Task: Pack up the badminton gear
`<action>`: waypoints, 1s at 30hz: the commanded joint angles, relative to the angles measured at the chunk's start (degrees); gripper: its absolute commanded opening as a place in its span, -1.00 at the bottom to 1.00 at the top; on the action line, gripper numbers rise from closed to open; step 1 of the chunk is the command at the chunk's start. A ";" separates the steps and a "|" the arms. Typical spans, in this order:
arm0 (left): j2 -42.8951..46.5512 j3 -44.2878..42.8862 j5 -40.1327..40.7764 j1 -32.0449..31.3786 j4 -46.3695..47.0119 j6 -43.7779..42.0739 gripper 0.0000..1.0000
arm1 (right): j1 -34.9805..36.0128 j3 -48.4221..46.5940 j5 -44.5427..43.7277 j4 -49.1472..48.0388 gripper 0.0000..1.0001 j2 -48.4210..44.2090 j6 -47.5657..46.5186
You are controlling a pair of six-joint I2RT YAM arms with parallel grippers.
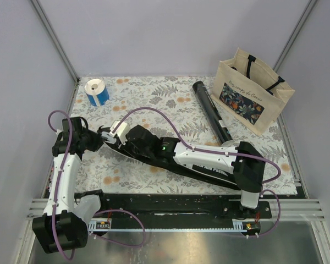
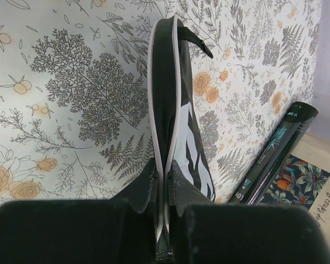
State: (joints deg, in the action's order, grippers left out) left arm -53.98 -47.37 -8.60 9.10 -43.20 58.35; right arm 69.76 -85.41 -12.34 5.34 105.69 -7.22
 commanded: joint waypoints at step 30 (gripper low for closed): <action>4.76 0.79 -4.49 -0.14 3.12 -4.29 -1.00 | -2.77 0.59 13.66 0.63 -0.69 -7.60 16.01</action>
State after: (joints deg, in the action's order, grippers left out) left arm -51.59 -47.18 -9.56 9.08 -43.24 57.19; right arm 69.36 -84.42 5.54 10.22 105.08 5.30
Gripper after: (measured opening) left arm 0.069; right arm 0.127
